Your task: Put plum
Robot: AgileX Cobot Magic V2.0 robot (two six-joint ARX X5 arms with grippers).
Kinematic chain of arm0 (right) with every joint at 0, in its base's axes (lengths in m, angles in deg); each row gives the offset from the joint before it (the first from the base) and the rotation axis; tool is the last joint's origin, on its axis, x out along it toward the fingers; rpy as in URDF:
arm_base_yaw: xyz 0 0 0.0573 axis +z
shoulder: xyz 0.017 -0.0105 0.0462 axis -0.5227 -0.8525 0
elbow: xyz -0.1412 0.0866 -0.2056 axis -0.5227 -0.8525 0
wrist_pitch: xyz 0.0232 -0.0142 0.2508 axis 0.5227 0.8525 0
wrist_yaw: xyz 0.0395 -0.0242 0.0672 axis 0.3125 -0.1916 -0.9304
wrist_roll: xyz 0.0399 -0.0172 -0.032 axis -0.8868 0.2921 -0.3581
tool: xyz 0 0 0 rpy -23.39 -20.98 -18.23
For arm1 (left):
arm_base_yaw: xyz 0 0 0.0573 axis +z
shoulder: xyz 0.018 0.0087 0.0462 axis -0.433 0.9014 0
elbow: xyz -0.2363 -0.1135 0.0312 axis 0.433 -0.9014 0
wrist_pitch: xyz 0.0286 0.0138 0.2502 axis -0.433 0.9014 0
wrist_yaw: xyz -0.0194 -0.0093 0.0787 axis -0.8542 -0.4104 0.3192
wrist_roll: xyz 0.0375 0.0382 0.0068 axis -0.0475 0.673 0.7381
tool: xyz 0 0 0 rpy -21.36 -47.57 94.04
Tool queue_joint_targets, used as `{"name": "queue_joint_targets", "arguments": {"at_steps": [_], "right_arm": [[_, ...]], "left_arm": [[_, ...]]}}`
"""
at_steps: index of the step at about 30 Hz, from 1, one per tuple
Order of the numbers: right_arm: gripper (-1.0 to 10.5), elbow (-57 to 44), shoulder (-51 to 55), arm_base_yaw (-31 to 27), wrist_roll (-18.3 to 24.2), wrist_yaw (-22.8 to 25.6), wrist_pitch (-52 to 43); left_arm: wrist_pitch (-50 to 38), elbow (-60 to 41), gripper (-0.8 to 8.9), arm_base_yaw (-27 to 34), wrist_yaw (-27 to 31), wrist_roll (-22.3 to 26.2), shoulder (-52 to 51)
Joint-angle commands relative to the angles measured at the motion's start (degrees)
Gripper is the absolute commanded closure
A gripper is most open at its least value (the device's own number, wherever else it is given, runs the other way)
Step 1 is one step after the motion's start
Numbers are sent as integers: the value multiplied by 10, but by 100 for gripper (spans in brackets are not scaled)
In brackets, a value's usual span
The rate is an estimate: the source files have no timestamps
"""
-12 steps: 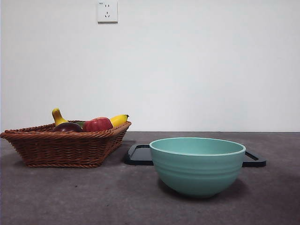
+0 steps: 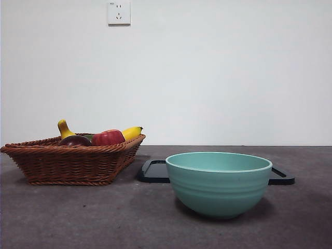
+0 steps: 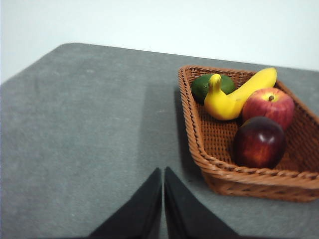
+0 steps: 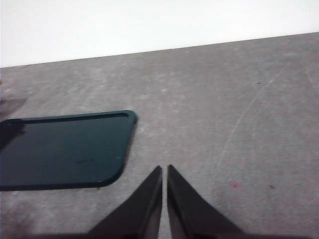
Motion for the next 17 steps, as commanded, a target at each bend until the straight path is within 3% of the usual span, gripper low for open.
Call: {"name": "queue_joint_targets", "arguments": {"at_steps": [1, 11, 17], "right_arm": [[941, 11, 2, -1, -22, -3, -4], [941, 100, 1, -1, -47, -3, 16], [942, 186, -2, -1, -45, -4, 85]], "left_arm": [[4, -1, 807, 2, 1, -45, -1], [10, 71, 805, 1, 0, -135, 0], [61, 158, 805, 1, -4, -133, 10]]}}
